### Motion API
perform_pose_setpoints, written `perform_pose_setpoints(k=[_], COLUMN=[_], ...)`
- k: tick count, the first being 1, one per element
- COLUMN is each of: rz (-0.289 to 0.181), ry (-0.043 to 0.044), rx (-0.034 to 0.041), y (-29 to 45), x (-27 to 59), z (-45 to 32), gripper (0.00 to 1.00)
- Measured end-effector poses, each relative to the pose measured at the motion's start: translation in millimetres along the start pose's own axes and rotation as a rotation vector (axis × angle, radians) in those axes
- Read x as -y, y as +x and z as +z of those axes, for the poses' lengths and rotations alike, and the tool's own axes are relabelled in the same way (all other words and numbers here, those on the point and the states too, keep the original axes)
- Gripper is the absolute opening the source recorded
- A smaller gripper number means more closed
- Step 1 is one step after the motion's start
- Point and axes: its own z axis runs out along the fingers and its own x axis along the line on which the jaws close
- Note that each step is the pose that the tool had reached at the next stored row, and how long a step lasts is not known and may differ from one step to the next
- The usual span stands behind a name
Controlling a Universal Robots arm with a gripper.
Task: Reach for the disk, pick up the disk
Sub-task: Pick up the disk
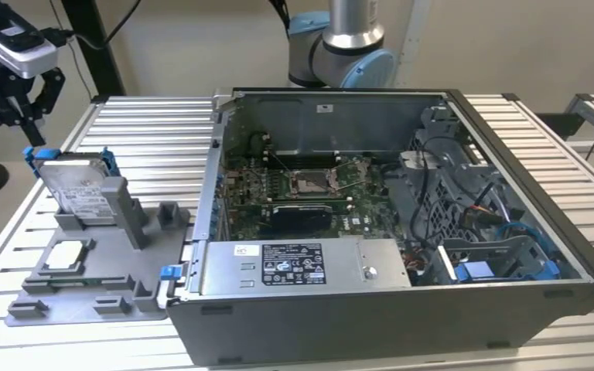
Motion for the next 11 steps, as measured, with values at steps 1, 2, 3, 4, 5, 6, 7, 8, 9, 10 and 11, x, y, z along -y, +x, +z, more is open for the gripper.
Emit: perform_pose_setpoints(k=[1,2,3,4,5,6,7,8,9,10,11], rz=[-0.017,-0.036,-0.054,-0.072,-0.09,-0.108,-0.126,-0.145,-0.163,-0.181,-0.197], ry=[0.0003,0.0008,0.0012,0.0014,0.0015,0.0017,0.0018,0.002,0.0024,0.0035,0.0053], rx=[-0.0001,-0.0001,-0.0001,-0.0003,-0.0006,-0.001,-0.0013,-0.0017,-0.0023,-0.0032,-0.0048], y=[0.0,0.0,0.0,0.0,0.0,0.0,0.0,0.0,0.0,0.0,0.0], x=[0.0,0.0,0.0,0.0,0.0,0.0,0.0,0.0,0.0,0.0,0.0], z=[0.0,0.0,0.0,0.0,0.0,0.0,0.0,0.0,0.0,0.0,0.0], gripper=[0.0,0.0,0.0,0.0,0.0,0.0,0.0,0.0,0.0,0.0,0.0])
